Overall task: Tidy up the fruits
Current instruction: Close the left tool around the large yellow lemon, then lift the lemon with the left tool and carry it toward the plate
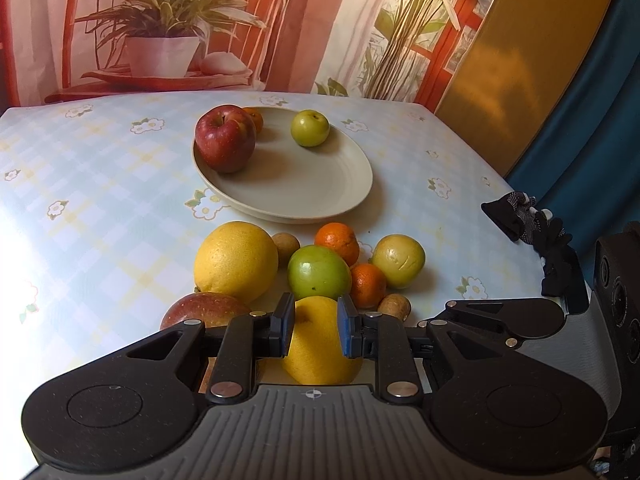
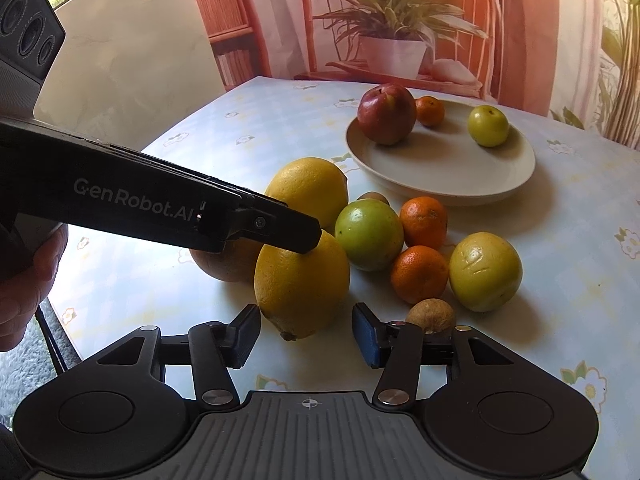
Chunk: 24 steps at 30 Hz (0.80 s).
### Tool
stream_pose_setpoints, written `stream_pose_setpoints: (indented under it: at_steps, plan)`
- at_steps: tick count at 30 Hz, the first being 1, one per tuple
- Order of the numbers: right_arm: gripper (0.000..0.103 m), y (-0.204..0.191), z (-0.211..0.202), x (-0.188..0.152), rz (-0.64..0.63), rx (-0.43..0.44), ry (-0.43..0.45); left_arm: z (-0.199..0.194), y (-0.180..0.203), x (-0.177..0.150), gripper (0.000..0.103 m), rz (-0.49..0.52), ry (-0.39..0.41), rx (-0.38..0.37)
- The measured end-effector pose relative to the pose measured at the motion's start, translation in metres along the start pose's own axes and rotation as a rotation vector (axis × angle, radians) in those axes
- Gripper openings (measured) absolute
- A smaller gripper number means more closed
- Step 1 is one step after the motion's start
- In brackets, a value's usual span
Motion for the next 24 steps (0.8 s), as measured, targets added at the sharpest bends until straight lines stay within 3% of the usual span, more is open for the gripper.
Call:
stream_pose_setpoints:
  at_steps: [10, 15, 24]
  plan:
    - [0.047, -0.002, 0.004, 0.001, -0.03, -0.005, 0.0, -0.001, 0.001, 0.001, 0.024, -0.008, 0.002, -0.01]
    - [0.044, 0.012, -0.005, -0.006, 0.012, 0.043, 0.017, 0.0, 0.0, 0.002, 0.025, -0.084, 0.017, -0.096]
    - [0.04, 0.019, -0.01, -0.016, 0.029, 0.051, 0.018, 0.013, 0.0, -0.006, 0.041, -0.151, -0.01, -0.127]
Point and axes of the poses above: each gripper's, at about its wrist camera, not at the fingertips, and z roughly the way its jaws point, y to its right, x to its top, the point moved 8 cm from there along z, roughly the way its jaws point, and after that the axes turned 10 degrees about z, right-handed, at the moved point
